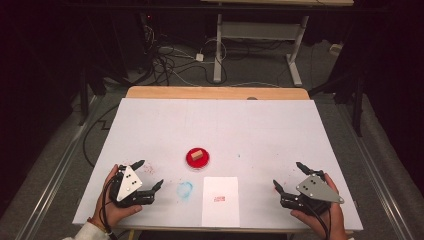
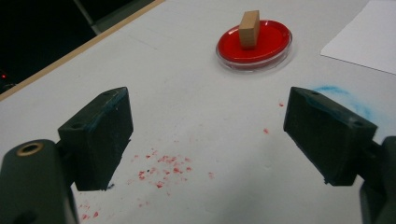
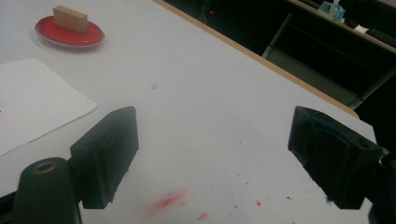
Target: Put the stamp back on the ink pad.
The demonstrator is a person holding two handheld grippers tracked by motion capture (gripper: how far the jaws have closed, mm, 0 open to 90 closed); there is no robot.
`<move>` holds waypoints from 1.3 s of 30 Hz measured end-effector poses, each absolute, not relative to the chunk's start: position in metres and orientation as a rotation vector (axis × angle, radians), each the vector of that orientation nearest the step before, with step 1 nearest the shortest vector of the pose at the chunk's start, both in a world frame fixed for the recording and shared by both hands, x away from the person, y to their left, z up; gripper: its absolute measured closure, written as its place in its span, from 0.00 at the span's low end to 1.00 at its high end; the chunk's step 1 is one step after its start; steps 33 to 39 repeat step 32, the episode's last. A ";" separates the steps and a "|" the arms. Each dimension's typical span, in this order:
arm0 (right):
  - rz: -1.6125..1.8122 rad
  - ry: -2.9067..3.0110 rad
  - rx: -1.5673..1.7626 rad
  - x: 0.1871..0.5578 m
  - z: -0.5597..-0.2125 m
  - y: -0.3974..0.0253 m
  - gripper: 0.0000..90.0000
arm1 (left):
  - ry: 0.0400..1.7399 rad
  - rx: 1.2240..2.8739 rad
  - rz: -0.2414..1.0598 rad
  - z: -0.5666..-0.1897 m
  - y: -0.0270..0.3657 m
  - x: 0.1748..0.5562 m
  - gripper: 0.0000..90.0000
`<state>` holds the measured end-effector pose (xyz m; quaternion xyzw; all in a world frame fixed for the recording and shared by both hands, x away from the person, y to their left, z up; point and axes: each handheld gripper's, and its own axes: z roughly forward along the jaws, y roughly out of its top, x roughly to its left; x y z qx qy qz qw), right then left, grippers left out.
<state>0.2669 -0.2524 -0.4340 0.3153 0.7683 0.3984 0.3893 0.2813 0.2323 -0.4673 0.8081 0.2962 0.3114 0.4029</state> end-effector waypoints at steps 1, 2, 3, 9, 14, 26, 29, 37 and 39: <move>1.014 1.953 0.802 0.267 -0.434 -0.253 0.18 | 0.749 2.041 0.787 -0.467 0.232 0.281 0.17; 1.018 1.952 0.808 0.267 -0.434 -0.253 0.18 | 0.749 2.040 0.788 -0.467 0.232 0.281 0.17; 1.020 1.950 0.808 0.267 -0.434 -0.253 0.18 | 0.749 2.037 0.790 -0.467 0.232 0.281 0.17; 1.020 1.946 0.810 0.266 -0.434 -0.253 0.18 | 0.752 2.032 0.788 -0.466 0.232 0.281 0.17; 1.019 1.945 0.817 0.268 -0.435 -0.255 0.18 | 0.752 2.030 0.795 -0.467 0.231 0.283 0.17; 1.010 1.945 0.828 0.270 -0.437 -0.256 0.20 | 0.780 2.024 0.782 -0.468 0.233 0.286 0.17; 1.010 1.939 0.833 0.271 -0.437 -0.257 0.19 | 0.798 2.015 0.777 -0.467 0.232 0.286 0.17; 1.015 1.936 0.844 0.272 -0.437 -0.258 0.19 | 0.841 2.002 0.761 -0.468 0.232 0.288 0.17; 1.015 1.936 0.844 0.272 -0.437 -0.258 0.19 | 0.841 2.002 0.761 -0.468 0.232 0.288 0.17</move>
